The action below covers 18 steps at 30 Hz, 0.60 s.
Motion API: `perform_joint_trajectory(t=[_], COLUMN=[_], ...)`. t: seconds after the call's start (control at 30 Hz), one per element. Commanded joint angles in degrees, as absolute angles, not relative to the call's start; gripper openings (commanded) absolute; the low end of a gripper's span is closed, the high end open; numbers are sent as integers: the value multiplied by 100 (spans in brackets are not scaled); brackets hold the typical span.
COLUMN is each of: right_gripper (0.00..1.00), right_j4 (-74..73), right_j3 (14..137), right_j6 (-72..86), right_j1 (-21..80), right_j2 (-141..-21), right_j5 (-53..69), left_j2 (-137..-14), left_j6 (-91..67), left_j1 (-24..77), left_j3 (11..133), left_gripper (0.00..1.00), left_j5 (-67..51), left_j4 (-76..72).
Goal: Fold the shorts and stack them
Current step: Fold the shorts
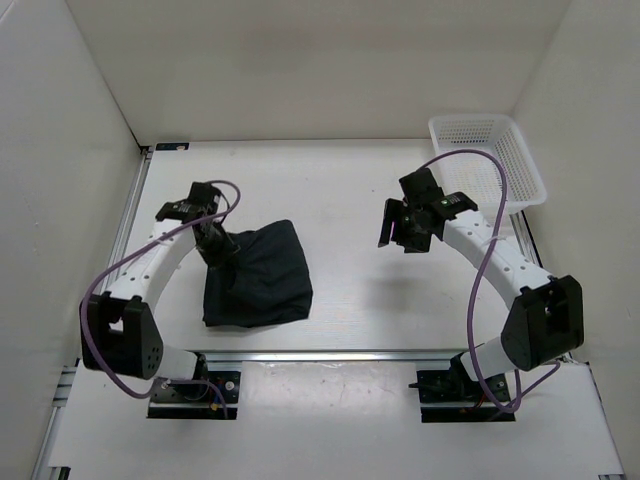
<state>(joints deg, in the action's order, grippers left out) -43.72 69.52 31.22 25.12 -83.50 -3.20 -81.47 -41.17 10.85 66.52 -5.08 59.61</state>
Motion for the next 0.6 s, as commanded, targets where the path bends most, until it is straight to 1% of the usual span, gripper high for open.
perform_joint_trajectory(t=[0.0, 0.03, 0.07, 0.17, 0.2, 0.27, 0.37, 0.57], right_gripper=[72, 83, 88, 100, 100, 100, 100, 100], right_j4=[-4247, -4158, -4027, -3324, -3053, -2840, -2295, -2083], right_j3=[6882, 6812, 6812, 6759, 6828, 7074, 7312, 8296], right_j6=[2928, 2848, 2613, 2426, 2426, 2426, 2583, 2716], right_j1=[2487, 2487, 2487, 2724, 2968, 3198, 3559, 4437], right_j2=[-8411, -8411, -8481, -8797, -9050, -9585, -10245, -11318], right_j5=[-38, 235, 629, 2235, 2398, 2601, 3215, 3209], left_j2=[-7445, -7497, -7619, -8120, -8173, -8244, -8297, -8656], left_j6=[-4641, -4528, -4405, -4061, -4061, -3868, -3735, -3490], left_j1=[653, 494, 379, 185, 124, 123, 9, -105], left_j3=[6023, 6021, 6021, 6301, 6302, 6450, 6600, 6855], left_gripper=[12, 12, 11, 11, 11, 11, 11, 11], left_j5=[210, 211, 211, 334, 334, 334, 334, 396], left_j4=[5574, 5477, 5476, 5476, 5476, 5476, 5528, 5581])
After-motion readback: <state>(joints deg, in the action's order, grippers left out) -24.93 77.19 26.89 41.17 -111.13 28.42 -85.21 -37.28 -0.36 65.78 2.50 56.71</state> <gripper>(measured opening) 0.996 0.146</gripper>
